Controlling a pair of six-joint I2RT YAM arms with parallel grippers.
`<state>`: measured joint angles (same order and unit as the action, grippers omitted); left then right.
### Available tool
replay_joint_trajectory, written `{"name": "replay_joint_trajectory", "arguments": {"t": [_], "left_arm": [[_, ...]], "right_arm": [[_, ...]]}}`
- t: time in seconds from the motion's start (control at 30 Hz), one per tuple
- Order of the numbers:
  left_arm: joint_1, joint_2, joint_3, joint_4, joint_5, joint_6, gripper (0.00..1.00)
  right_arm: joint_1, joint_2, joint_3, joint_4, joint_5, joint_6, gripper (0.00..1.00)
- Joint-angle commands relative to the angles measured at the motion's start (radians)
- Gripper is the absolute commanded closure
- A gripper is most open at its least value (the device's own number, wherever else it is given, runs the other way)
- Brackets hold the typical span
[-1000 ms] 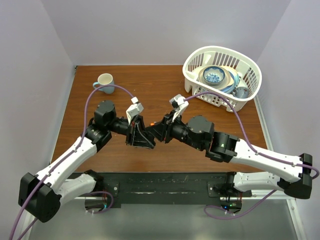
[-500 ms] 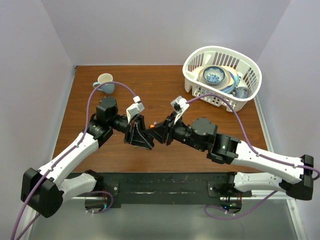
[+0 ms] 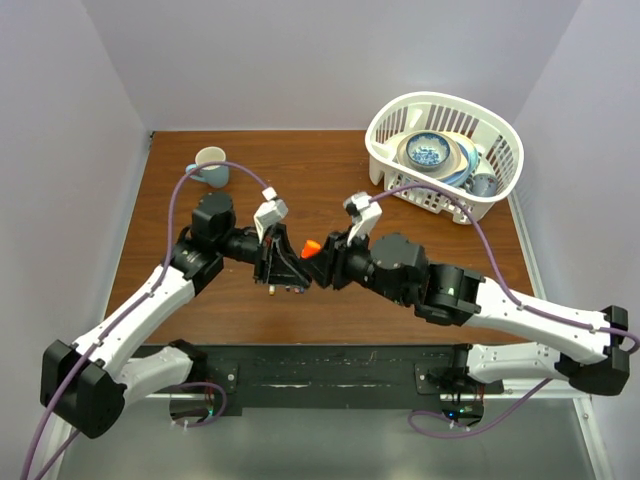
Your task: Insert the pens into the pen caps
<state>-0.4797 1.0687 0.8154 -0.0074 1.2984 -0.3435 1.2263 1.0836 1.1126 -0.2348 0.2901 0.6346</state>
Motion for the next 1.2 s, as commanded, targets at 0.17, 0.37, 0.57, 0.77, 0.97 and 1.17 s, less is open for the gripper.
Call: {"name": "replay_joint_trajectory", "arguments": {"t": [0.17,0.37,0.57,0.77,0.97,1.17], "left_arm": [[0.067,-0.070,-0.105,-0.141,-0.577,0.089,1.00],[0.069,0.015,-0.010,-0.443,-1.147,0.089,1.00],[0.078,0.172,0.031,-0.513,-1.376,0.074,1.00],[0.082,0.313,0.019,-0.502,-1.401,0.029,1.00],[0.082,0.384,-0.001,-0.494,-1.421,0.001,1.00],[0.081,0.387,-0.015,-0.503,-1.357,-0.011,0.78]], "right_arm": [[0.102,-0.227,-0.040,-0.328,0.208,0.125,0.34],[0.101,-0.286,-0.068,-0.379,0.256,0.109,0.19],[0.101,-0.337,-0.129,-0.376,0.265,0.126,0.13],[0.101,-0.338,-0.120,-0.440,0.244,0.128,0.05],[0.101,-0.402,-0.158,-0.443,0.248,0.122,0.04],[0.102,-0.415,-0.157,-0.454,0.268,0.108,0.04]]}}
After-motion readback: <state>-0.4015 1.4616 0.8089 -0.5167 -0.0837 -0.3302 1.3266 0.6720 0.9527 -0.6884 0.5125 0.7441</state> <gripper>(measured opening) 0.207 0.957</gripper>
